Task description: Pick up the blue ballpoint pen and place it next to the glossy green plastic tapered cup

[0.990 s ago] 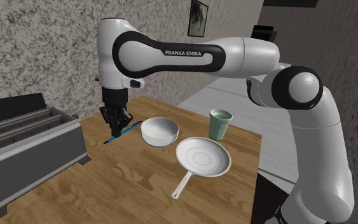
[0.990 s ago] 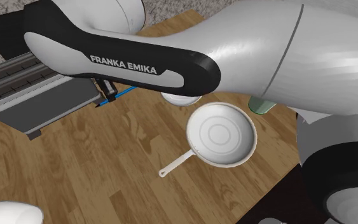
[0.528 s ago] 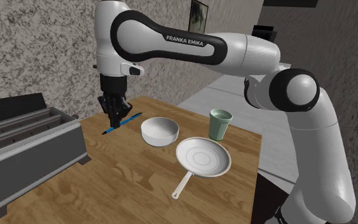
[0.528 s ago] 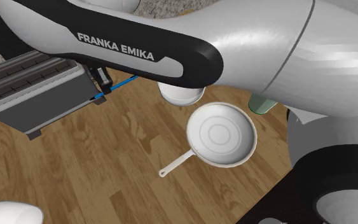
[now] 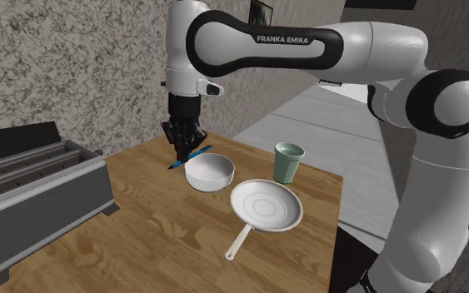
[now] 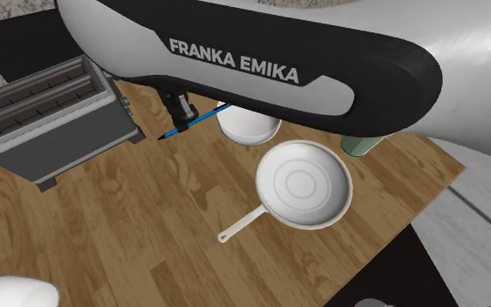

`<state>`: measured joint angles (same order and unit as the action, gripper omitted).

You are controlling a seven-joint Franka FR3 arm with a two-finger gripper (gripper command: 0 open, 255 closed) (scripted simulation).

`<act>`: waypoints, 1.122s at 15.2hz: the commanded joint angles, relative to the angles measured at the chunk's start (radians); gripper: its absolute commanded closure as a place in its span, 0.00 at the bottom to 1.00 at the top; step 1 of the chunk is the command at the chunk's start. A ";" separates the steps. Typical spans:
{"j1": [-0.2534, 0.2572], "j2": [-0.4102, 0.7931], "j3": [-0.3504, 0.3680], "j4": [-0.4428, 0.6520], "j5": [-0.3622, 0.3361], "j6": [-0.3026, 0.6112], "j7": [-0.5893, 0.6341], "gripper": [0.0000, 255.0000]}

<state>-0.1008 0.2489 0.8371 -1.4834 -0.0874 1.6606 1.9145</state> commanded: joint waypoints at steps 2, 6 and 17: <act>-0.111 -0.168 -0.001 -0.165 0.125 0.040 -0.107 1.00; -0.182 -0.373 -0.066 -0.331 0.272 0.047 -0.268 1.00; -0.189 -0.757 -0.339 -0.663 0.409 -0.021 -0.608 1.00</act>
<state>-0.2911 -0.4722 0.5275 -2.1181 0.3176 1.6523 1.3397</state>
